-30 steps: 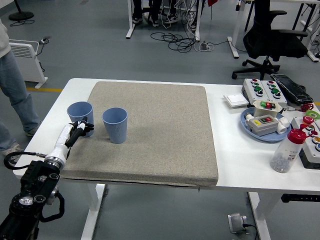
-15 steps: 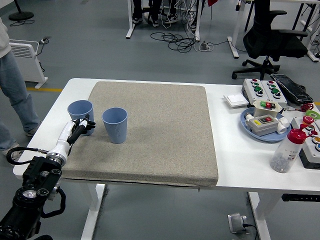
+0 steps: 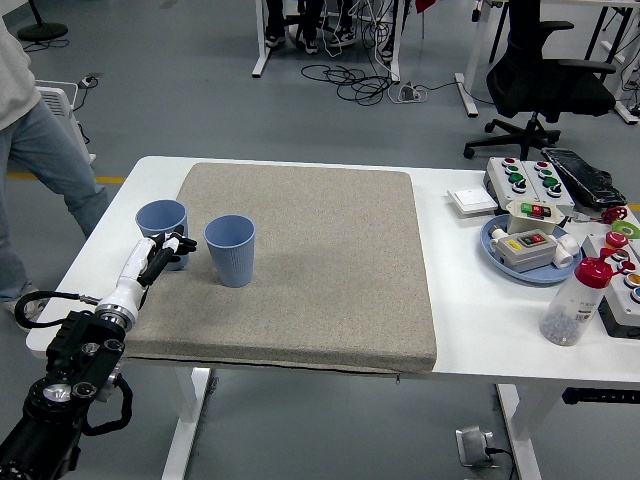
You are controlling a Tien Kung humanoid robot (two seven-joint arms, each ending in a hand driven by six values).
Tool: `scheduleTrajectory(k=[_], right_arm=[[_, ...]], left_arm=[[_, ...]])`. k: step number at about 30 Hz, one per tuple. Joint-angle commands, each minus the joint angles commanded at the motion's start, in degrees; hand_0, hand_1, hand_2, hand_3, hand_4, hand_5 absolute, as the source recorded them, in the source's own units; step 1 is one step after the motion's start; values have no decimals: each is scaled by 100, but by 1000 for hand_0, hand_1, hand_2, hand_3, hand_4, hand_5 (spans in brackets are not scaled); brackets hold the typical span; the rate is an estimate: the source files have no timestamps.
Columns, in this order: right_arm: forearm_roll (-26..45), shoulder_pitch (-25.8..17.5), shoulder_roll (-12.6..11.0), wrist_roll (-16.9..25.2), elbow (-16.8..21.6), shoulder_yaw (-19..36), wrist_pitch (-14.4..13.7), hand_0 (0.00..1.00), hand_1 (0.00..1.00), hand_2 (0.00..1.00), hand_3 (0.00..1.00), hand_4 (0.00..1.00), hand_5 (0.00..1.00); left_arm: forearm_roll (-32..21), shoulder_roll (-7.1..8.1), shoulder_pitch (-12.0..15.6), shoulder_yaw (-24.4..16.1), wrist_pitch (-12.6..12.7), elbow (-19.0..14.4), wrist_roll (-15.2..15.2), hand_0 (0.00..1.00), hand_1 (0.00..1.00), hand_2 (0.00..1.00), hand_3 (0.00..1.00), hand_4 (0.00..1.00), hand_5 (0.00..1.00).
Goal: Push cup pick cup insert cup
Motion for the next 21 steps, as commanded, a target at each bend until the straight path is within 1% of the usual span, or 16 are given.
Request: scheduleTrajectory(k=[2, 5, 6, 7, 8, 9, 11, 12, 13, 14, 15, 17, 18, 21], right_arm=[[-2, -1, -2, 1, 0, 17, -1, 730, 661, 665, 586, 119, 569], [1, -6, -4, 2, 0, 44, -5, 730, 661, 665, 586, 119, 569], [-6, -6, -5, 0, 0, 57, -5, 730, 661, 665, 586, 119, 569], [-10, -6, -5, -1, 0, 65, -5, 730, 661, 665, 586, 119, 569], [-10, -5, -7, 0, 0, 75, -6, 730, 661, 665, 586, 119, 569], [-11, -5, -7, 0, 0, 78, -6, 730, 661, 665, 586, 119, 569], [-9, -3, -12, -1, 0, 93, -9, 730, 661, 665, 586, 119, 569], [-6, -4, -14, -1, 0, 96, -9, 730, 660, 665, 587, 119, 568], [-6, -4, -15, -2, 0, 101, -10, 730, 660, 665, 587, 119, 568], [-7, -4, -18, -4, 0, 113, -11, 730, 660, 665, 587, 119, 568], [-8, -4, -19, -5, 0, 116, -12, 730, 660, 665, 587, 119, 568], [5, -3, -28, -11, 0, 110, -13, 730, 660, 665, 587, 119, 568], [7, -3, -30, -12, 0, 108, -13, 731, 660, 665, 587, 120, 569], [-1, -3, -40, -24, 0, 111, -13, 731, 660, 665, 587, 120, 569]], left_arm=[[-223, 77, 182, 287, 43, -329, 48, 660, 659, 600, 518, 583, 998], [-387, 171, 360, 521, 116, -749, 98, 660, 659, 600, 518, 583, 998], [-454, 217, 426, 602, 162, -886, 116, 587, 632, 592, 519, 608, 998], [-492, 243, 464, 651, 188, -998, 126, 587, 632, 592, 519, 608, 998], [-569, 322, 545, 771, 251, -1220, 151, 587, 632, 592, 519, 608, 998], [-586, 340, 563, 800, 264, -1323, 156, 587, 632, 592, 519, 608, 998], [-669, 477, 621, 1001, 387, -1674, 132, 587, 632, 592, 519, 608, 998], [-690, 532, 632, 1088, 435, -1843, 118, 483, 595, 565, 519, 724, 998], [-686, 562, 628, 1128, 456, -1925, 115, 483, 595, 565, 519, 724, 998], [-655, 616, 607, 1188, 488, -2095, 116, 483, 595, 565, 519, 724, 998], [-648, 629, 601, 1203, 496, -2146, 117, 483, 595, 565, 519, 724, 998], [-468, 764, 436, 1363, 579, -2391, 162, 483, 595, 565, 519, 724, 998], [-407, 800, 384, 1409, 594, -2450, 193, 584, 686, 670, 624, 855, 842], [246, 902, 18, 1555, 328, -2439, 657, 584, 686, 670, 624, 855, 842]])
